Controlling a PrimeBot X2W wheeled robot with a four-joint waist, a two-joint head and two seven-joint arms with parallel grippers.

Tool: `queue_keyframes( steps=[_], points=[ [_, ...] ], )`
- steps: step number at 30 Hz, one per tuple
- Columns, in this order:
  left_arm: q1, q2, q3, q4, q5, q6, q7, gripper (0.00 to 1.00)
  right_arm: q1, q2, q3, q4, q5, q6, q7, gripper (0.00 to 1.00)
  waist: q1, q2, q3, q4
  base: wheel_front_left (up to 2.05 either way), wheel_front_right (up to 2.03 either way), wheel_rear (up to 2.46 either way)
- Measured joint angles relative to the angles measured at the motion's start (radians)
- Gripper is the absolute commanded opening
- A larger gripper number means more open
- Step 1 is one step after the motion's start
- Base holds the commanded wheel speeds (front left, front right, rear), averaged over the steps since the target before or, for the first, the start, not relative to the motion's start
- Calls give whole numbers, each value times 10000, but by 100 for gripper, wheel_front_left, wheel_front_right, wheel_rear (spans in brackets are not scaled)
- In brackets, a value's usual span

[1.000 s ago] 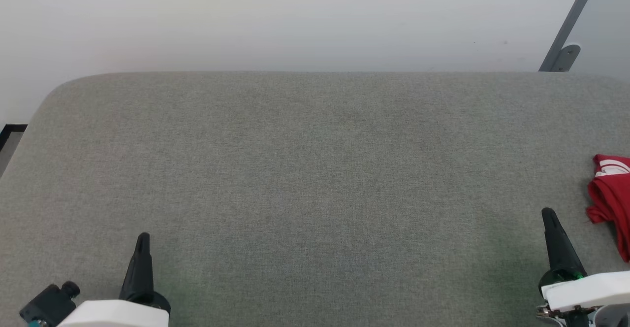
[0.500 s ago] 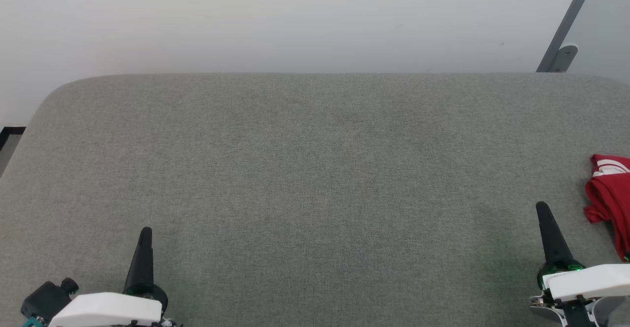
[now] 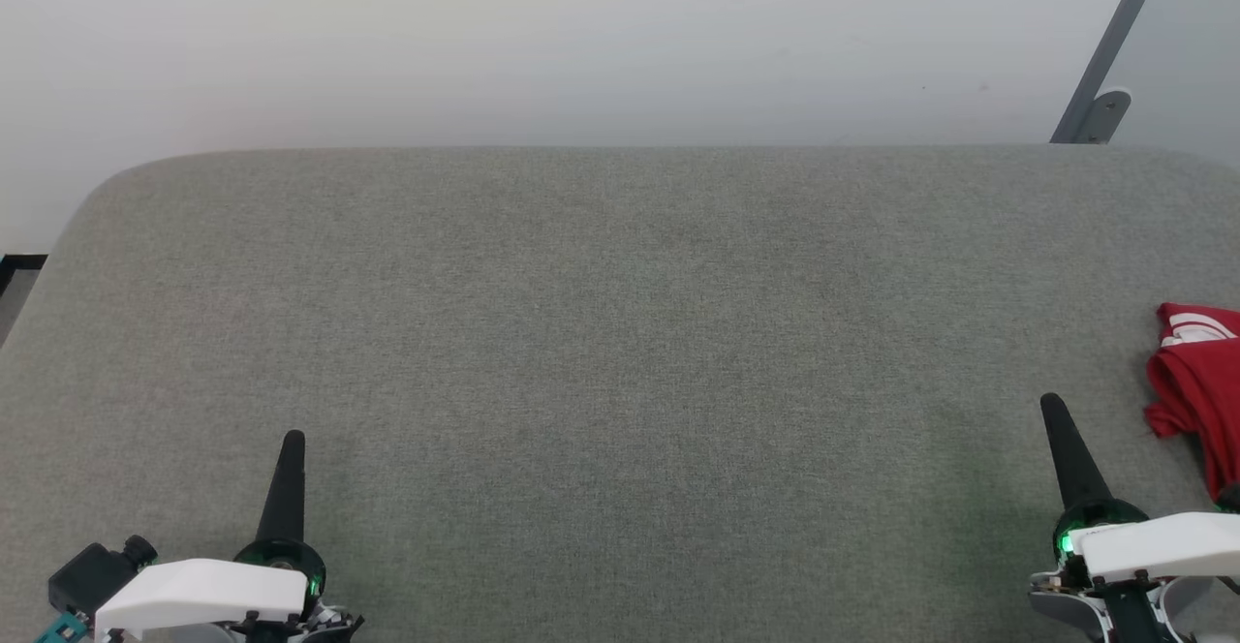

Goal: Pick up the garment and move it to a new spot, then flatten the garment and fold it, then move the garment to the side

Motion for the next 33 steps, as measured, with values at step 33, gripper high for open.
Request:
queue_keyframes(
  steps=[33],
  points=[
    [-536,-82,125,291,-2750,0,775,0,-450,489,-226,362,2201,0,658,0,0,0,-98,-108,0,0,0]
  ],
)
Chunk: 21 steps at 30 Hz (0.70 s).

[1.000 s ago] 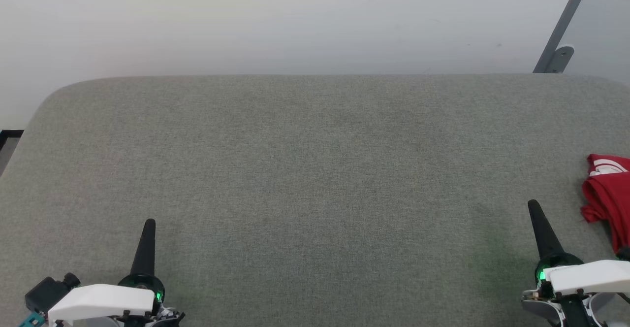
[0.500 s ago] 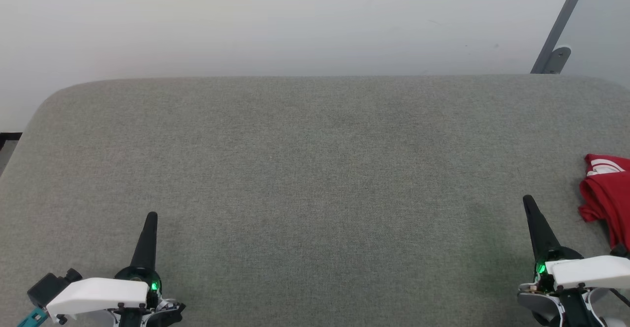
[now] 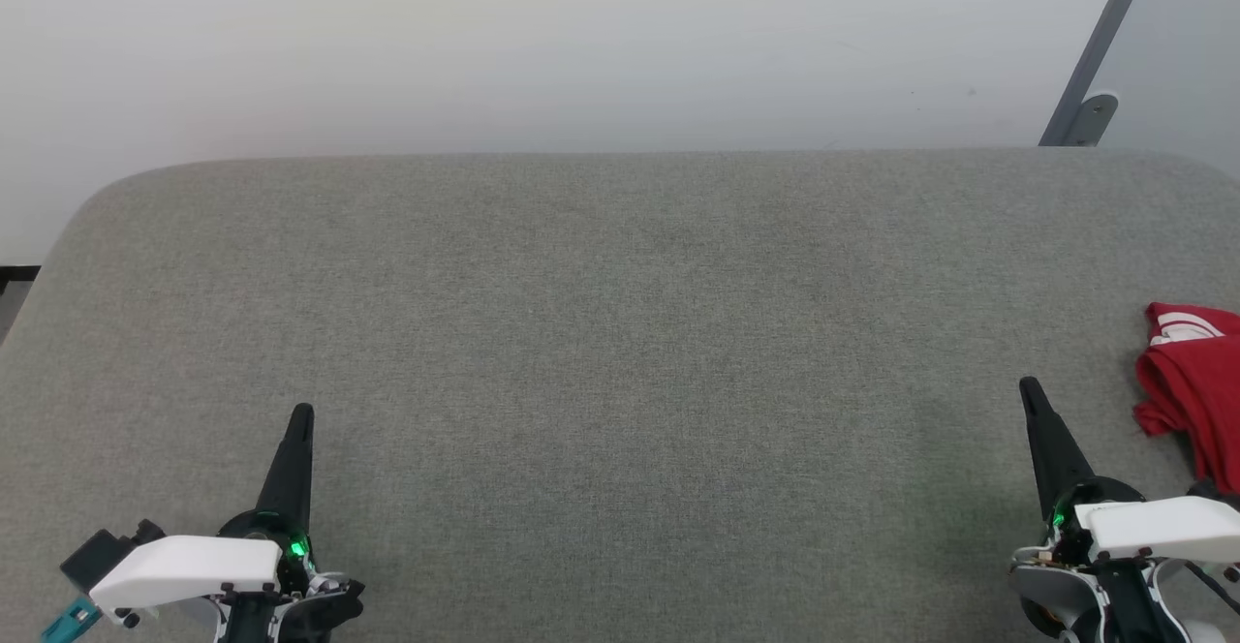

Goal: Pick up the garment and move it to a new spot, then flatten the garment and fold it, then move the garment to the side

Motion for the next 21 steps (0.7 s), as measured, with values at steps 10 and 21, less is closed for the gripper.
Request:
queue_keyframes(
  steps=[10,21],
  points=[
    [-110,-25,33,81,-671,0,188,0,-150,128,-46,77,550,0,176,0,-1,0,-30,-33,0,0,0],
    [-302,-50,82,173,-1411,-2,435,0,-252,249,-98,173,1175,0,360,0,0,0,-65,-72,0,0,0]
  ],
)
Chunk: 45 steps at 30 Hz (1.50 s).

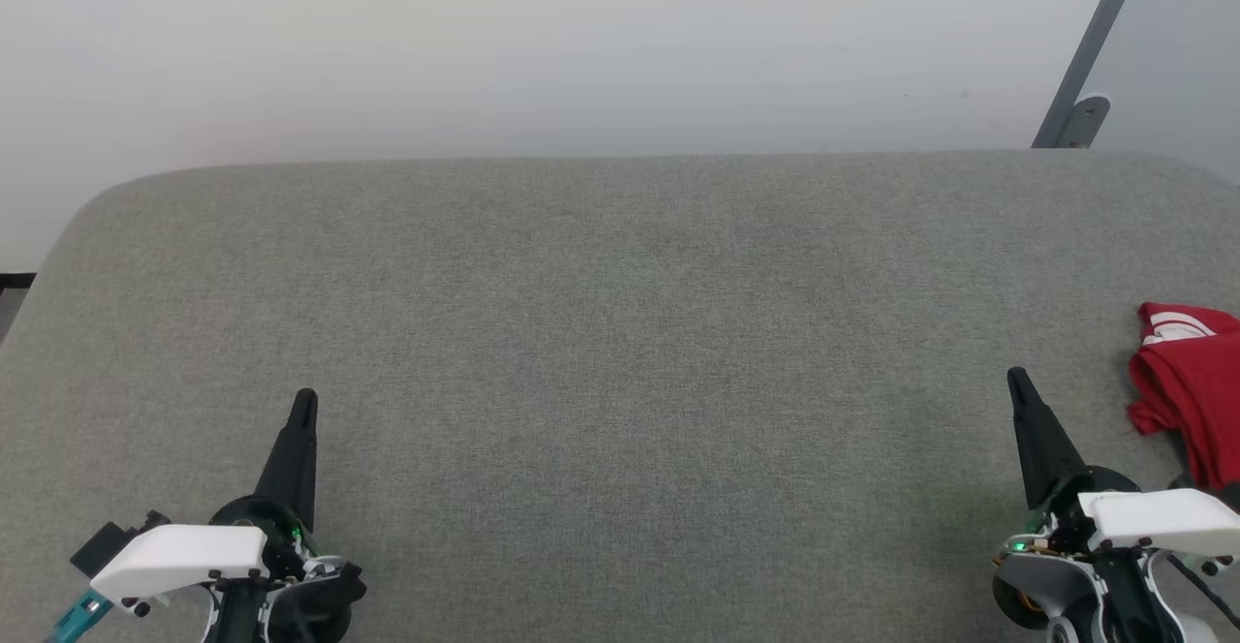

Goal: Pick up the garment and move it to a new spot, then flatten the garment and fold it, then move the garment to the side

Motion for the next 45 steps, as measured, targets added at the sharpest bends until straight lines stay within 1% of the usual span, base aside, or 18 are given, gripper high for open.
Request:
queue_keyframes(
  steps=[45],
  points=[
    [-17,-56,84,12,-56,0,86,0,-56,48,-40,13,79,0,35,0,0,0,-4,-4,0,0,0]
  ],
)
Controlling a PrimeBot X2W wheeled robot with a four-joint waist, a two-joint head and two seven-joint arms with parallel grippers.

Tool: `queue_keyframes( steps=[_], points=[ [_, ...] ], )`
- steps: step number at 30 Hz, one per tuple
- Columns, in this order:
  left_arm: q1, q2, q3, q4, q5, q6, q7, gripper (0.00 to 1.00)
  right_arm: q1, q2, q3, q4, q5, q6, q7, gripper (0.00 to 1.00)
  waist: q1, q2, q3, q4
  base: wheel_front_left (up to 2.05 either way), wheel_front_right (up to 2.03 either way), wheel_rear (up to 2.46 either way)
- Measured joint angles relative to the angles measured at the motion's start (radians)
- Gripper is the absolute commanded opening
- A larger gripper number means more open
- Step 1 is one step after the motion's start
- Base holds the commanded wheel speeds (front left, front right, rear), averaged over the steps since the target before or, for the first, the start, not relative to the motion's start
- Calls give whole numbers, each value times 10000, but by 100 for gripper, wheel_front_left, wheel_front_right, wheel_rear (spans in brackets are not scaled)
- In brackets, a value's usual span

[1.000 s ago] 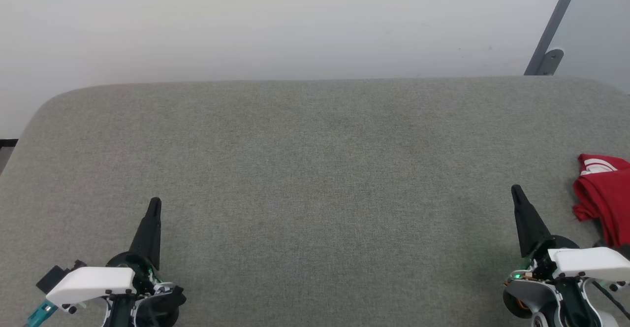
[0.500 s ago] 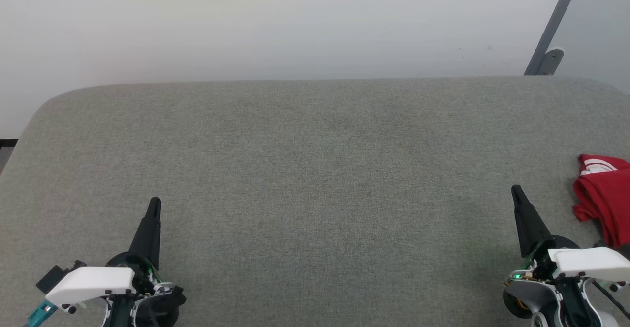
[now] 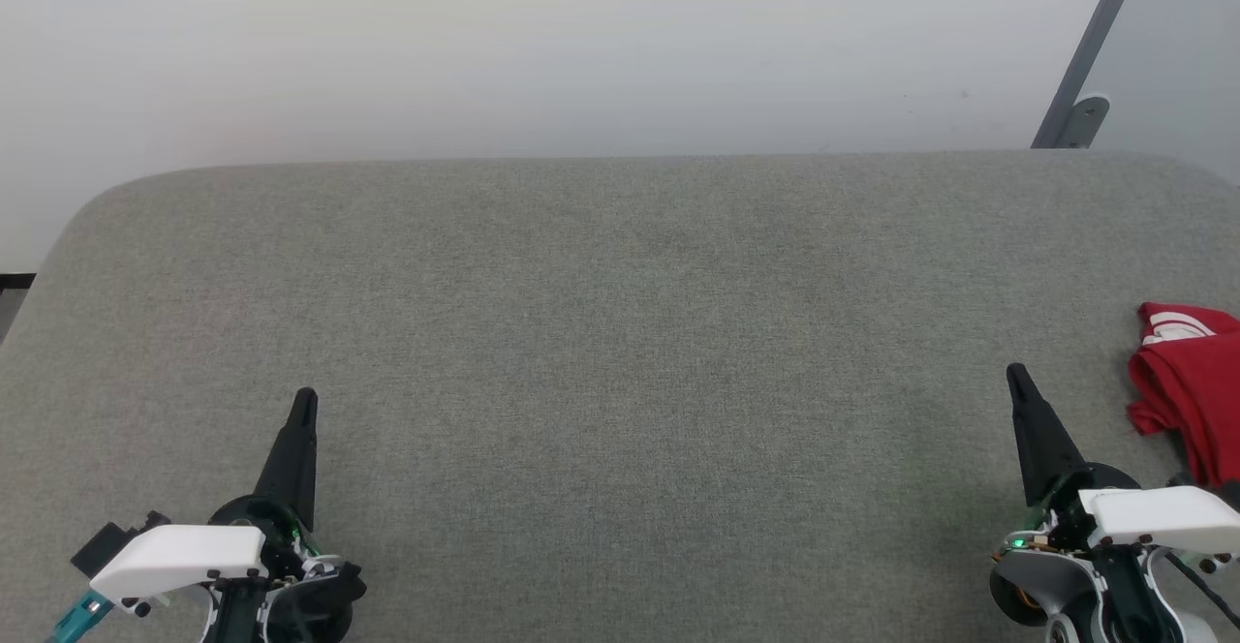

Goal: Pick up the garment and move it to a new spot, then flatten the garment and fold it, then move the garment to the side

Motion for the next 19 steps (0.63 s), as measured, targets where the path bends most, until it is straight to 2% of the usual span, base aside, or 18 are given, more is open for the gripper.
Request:
queue_keyframes(
  steps=[19],
  points=[
    [-11,-17,25,0,15,0,13,0,0,15,-12,0,-2,0,40,0,0,0,0,0,0,0,0]
  ],
)
